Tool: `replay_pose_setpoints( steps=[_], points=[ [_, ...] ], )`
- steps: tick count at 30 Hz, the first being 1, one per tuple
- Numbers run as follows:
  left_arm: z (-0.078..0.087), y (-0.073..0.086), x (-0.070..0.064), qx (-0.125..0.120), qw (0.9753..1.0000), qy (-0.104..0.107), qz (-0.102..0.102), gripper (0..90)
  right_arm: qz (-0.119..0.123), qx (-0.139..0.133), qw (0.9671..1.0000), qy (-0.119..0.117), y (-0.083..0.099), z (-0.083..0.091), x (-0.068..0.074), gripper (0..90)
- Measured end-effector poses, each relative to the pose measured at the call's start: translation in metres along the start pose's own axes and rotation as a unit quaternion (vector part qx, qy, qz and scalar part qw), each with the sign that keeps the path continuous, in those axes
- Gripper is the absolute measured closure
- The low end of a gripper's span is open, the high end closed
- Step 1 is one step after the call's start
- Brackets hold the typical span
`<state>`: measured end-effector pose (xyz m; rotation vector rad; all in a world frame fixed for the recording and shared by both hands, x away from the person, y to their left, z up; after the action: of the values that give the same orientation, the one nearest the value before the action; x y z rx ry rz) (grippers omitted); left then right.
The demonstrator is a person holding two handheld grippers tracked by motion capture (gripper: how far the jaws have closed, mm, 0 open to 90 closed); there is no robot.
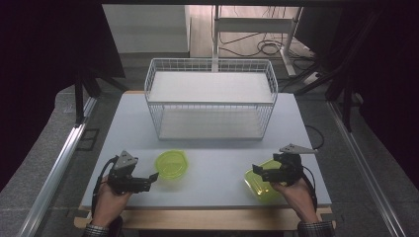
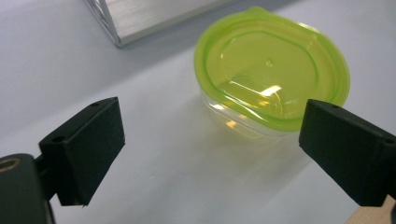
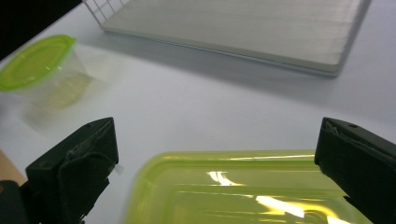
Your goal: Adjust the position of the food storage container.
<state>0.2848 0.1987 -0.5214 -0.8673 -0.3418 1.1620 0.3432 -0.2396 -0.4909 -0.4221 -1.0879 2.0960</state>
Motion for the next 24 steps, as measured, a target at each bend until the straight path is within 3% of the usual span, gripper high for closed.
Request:
replay_pose_setpoints(
  steps=[4, 5, 11, 19, 22, 24],
  points=[
    [-0.003, 0.002, 0.000, 0.007, 0.9999, -0.012, -0.004, 3.5, 0.010, 0.013, 0.9998, 0.006, 0.005, -0.003, -0.001, 1.7],
    [-0.004, 0.002, 0.001, 0.009, 0.9999, -0.009, -0.002, 3.1, 0.017, 0.027, 0.9994, 0.012, 0.008, -0.005, -0.001, 3.4],
    [-0.001, 0.000, 0.001, 0.001, 1.0000, 0.004, 0.005, 4.7, 0.018, 0.038, 0.9990, 0.013, 0.011, -0.008, 0.000, 9.0],
    [0.003, -0.003, -0.007, 0.004, 0.9997, 0.024, 0.000, 19.1, 0.028, 0.047, 0.9983, 0.021, 0.014, -0.010, -0.001, 11.0],
    [0.005, -0.006, -0.015, 0.011, 0.9992, 0.034, -0.015, 23.7, 0.031, 0.045, 0.9982, 0.026, 0.013, -0.010, -0.001, 11.2],
    [0.006, -0.010, -0.024, 0.012, 0.9986, 0.044, -0.024, 31.7, 0.035, 0.043, 0.9980, 0.030, 0.012, -0.009, 0.001, 11.6]
  ],
)
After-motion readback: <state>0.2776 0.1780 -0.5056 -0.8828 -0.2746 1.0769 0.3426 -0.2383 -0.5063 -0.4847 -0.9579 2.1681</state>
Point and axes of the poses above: each handheld gripper's, and its own axes: z roughly backward along the jaws, y roughly out of its underside, x roughly to its left, the point moved 4 cm from there along -z, roughly forward along the jaws, and after that the axes turned 11 degrees about z, right-handed, at the moved point
